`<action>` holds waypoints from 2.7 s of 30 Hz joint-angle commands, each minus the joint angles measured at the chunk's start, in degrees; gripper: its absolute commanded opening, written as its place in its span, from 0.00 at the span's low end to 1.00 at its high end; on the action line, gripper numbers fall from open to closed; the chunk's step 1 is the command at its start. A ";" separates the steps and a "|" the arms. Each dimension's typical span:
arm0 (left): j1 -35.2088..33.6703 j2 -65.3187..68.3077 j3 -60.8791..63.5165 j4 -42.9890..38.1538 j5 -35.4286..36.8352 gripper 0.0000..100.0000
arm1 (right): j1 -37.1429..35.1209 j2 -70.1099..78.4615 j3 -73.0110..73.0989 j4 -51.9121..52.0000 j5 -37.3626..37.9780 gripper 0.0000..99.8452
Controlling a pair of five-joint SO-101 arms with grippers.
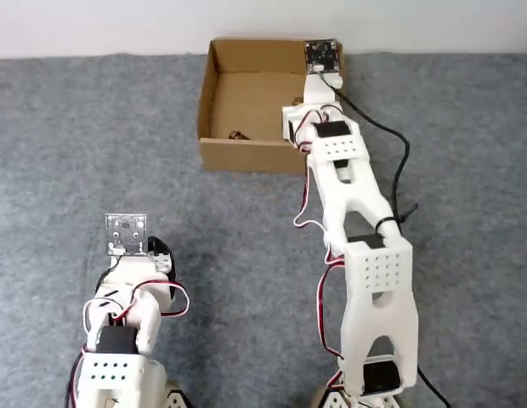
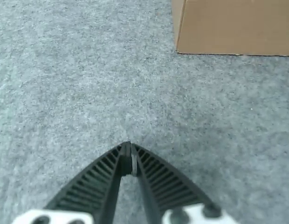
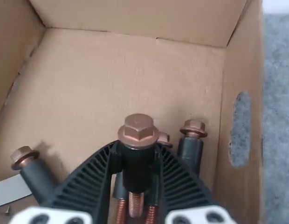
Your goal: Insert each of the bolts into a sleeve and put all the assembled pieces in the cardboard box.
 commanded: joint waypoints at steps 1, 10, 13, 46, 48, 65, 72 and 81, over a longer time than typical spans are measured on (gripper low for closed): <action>-0.44 -0.35 -0.22 -0.44 -0.09 0.01 | -0.22 1.10 -7.65 2.42 0.79 0.05; -0.44 -0.35 -0.22 -0.44 -0.09 0.01 | -0.22 5.49 -16.88 8.57 0.53 0.19; -0.44 -0.35 -0.22 -0.44 -0.09 0.01 | -0.04 5.41 -17.58 8.66 0.62 0.19; -0.44 -0.35 -0.22 -0.44 -0.09 0.01 | 2.95 -28.26 -16.62 65.89 -9.41 0.01; -0.44 -0.35 -0.22 -0.44 -0.09 0.01 | 4.18 -32.92 -13.54 65.89 -9.14 0.01; -0.44 -0.35 -0.22 -0.44 -0.09 0.01 | 15.08 -95.43 65.14 39.34 -4.48 0.01; -0.44 -0.35 -0.22 -0.44 -0.09 0.01 | 21.41 -118.55 95.91 24.40 0.00 0.01; -0.44 -0.35 -0.22 -0.44 -0.09 0.01 | 21.23 -141.32 119.03 22.02 0.00 0.01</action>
